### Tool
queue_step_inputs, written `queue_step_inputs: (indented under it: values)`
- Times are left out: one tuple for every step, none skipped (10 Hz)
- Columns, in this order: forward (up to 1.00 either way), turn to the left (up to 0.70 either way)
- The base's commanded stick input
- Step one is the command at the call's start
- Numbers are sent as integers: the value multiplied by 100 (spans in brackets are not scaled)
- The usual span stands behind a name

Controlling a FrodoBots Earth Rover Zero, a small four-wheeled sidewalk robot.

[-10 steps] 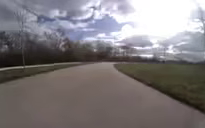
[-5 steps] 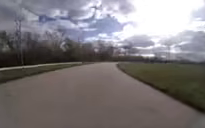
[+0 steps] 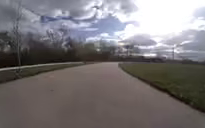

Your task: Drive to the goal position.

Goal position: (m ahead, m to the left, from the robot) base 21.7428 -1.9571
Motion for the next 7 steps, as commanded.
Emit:
queue_step_inputs:
  values:
    - [100, 0]
    - [100, -2]
    - [100, -38]
    - [100, -39]
    - [100, -39]
    - [100, -38]
    - [100, -31]
